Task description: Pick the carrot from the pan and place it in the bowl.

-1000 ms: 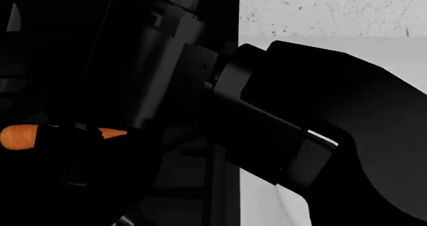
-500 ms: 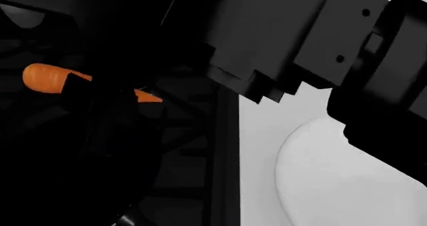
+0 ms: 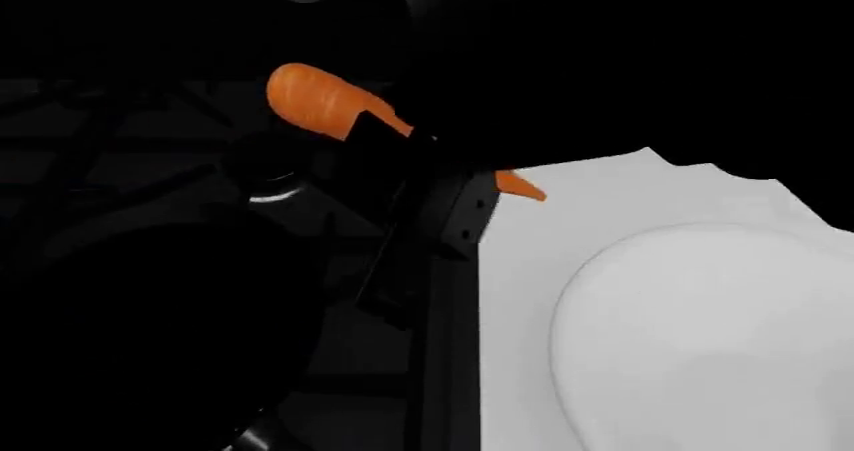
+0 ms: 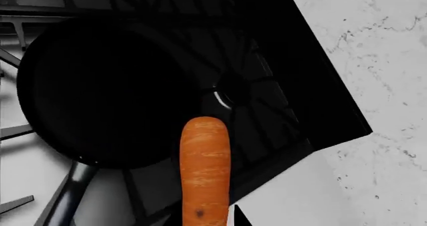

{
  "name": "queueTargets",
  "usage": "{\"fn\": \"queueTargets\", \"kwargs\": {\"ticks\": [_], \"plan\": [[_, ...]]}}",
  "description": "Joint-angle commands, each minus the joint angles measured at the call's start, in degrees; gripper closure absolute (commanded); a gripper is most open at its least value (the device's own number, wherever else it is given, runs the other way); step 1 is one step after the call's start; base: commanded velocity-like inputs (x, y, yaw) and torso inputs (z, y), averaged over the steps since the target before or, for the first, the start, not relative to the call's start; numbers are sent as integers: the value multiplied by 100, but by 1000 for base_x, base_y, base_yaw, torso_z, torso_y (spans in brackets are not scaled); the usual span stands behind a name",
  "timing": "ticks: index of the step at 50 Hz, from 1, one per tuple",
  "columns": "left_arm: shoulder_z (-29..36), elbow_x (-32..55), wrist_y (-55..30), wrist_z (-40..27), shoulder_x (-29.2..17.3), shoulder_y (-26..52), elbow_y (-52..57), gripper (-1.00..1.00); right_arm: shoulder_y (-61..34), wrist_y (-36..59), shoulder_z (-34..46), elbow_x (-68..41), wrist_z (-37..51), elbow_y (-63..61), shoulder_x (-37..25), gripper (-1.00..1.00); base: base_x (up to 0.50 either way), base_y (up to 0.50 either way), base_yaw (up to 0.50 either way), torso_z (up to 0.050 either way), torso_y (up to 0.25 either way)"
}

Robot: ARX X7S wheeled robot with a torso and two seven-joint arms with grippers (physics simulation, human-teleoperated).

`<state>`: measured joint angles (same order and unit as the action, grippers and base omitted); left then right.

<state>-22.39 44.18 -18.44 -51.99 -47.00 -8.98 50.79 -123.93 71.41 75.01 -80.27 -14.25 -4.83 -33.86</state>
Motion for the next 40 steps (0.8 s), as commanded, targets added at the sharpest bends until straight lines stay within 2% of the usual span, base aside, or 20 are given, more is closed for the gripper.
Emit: {"fn": "queueTargets", "kwargs": {"ticks": [1, 8, 14, 20, 27, 40], "plan": [[171, -35, 50, 85, -1, 183, -168, -100, -455, 883, -241, -792, 1047, -477, -888, 100, 0, 0, 0, 0, 0], [470, -120, 54, 133, 27, 432, -299, -100, -539, 1256, -220, -1278, 1691, -640, -1389, 100, 0, 0, 0, 0, 0], [605, -188, 93, 202, 66, 523, -419, -100, -675, 1542, -86, -1543, 2025, -657, -1584, 100, 0, 0, 0, 0, 0], [659, -211, 112, 243, 87, 551, -478, -100, -1099, 1851, 317, -1667, 2179, -635, -1613, 100, 0, 0, 0, 0, 0], [808, -334, 251, 378, 201, 598, -643, -100, -1106, 1859, 818, -1617, 2452, -638, -1547, 100, 0, 0, 0, 0, 0], [742, -386, 372, 439, 275, 446, -646, -100, -1107, 1859, 1540, -2593, 3267, -826, -1634, 100, 0, 0, 0, 0, 0]]}}
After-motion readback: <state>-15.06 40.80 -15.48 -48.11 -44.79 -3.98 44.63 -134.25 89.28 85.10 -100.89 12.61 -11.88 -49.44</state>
